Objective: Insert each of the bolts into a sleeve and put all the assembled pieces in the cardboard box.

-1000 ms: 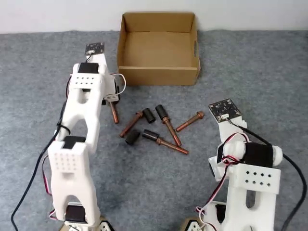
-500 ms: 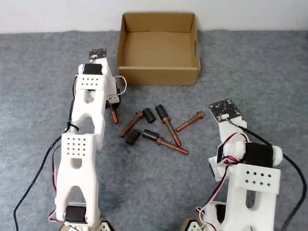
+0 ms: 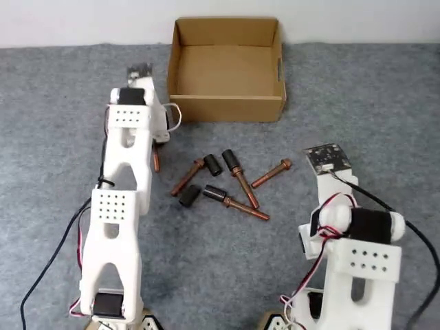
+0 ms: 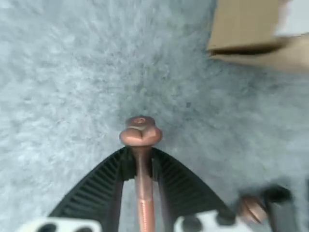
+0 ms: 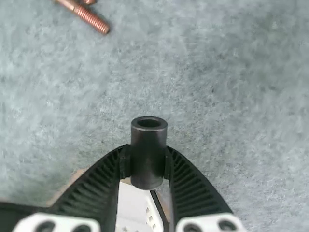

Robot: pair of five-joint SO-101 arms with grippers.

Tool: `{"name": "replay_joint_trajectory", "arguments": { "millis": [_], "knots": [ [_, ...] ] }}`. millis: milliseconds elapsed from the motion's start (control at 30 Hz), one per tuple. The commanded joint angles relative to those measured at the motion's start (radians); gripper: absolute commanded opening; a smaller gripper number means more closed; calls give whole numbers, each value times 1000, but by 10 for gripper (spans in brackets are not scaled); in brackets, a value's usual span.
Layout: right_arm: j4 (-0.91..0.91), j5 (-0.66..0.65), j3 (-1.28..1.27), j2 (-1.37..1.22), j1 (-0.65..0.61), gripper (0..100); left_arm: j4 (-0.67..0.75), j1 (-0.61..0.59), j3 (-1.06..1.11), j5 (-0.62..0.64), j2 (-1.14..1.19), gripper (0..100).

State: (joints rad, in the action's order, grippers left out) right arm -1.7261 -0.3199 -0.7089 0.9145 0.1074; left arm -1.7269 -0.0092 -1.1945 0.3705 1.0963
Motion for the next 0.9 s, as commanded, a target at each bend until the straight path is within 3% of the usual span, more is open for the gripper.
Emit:
{"name": "replay_joint_trajectory", "arguments": {
  "millis": [0, 367, 567, 867],
  "knots": [
    [-10, 25, 26, 59, 33, 10, -31, 17, 102, 5, -264, 2],
    [-1, 25, 20, 200, 114, 10, -18, 121, 707, -32, -961, 2],
    [131, 117, -52, 343, 111, 10, 101, 235, 1000, -35, -1316, 2],
    [282, 338, -293, 647, -223, 9, 399, 374, 1488, -32, -1769, 4]
  ]
}}
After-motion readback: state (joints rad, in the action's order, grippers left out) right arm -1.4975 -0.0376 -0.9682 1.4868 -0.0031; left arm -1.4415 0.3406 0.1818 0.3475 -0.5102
